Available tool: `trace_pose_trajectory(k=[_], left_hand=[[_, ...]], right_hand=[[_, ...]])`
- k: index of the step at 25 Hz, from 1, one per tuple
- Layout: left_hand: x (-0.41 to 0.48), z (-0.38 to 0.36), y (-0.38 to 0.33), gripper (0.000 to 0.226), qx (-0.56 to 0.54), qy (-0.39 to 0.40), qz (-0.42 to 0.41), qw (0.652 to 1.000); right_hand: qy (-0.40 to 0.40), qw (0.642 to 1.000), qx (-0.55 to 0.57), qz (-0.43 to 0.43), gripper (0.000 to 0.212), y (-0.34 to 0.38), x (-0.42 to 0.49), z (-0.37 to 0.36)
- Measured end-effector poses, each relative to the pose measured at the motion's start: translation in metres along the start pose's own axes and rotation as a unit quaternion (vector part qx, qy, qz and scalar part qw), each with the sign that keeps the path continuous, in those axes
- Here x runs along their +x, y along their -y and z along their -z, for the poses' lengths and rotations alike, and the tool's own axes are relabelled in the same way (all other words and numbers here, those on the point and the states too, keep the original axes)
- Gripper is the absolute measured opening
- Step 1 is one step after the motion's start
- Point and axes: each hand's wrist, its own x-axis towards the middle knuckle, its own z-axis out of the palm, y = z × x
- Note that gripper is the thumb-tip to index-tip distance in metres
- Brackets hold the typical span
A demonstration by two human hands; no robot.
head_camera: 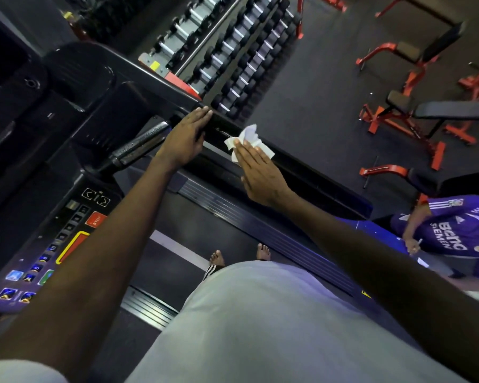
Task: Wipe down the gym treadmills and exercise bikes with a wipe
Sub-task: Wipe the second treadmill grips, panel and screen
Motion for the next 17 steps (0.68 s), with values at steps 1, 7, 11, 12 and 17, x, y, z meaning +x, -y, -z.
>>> trace_pose_trajectory(k=[1, 7, 11, 12, 17], left_hand=[[-0.002, 0.000, 0.000, 0.064, -0.001, 0.002, 0.005, 1.000], [-0.003, 0.002, -0.009, 0.068, -0.023, 0.014, 0.022, 0.999], [-0.004, 0.005, -0.015, 0.069, -0.021, 0.012, 0.029, 0.999], [-0.005, 0.005, -0.016, 0.071, -0.021, 0.014, 0.032, 0.999], [-0.004, 0.005, -0.023, 0.075, -0.011, 0.013, 0.067, 0.998]], right_hand=[[-0.003, 1.000, 0.022, -0.017, 0.078, 0.003, -0.004, 0.001], [0.032, 0.986, 0.106, -0.124, 0.080, 0.012, 0.026, 0.007], [0.039, 0.968, 0.151, -0.197, 0.082, -0.005, 0.035, 0.010], [0.035, 0.964, 0.159, -0.210, 0.081, -0.009, 0.034, 0.010], [0.037, 0.977, 0.167, -0.129, 0.082, -0.017, 0.051, 0.007]])
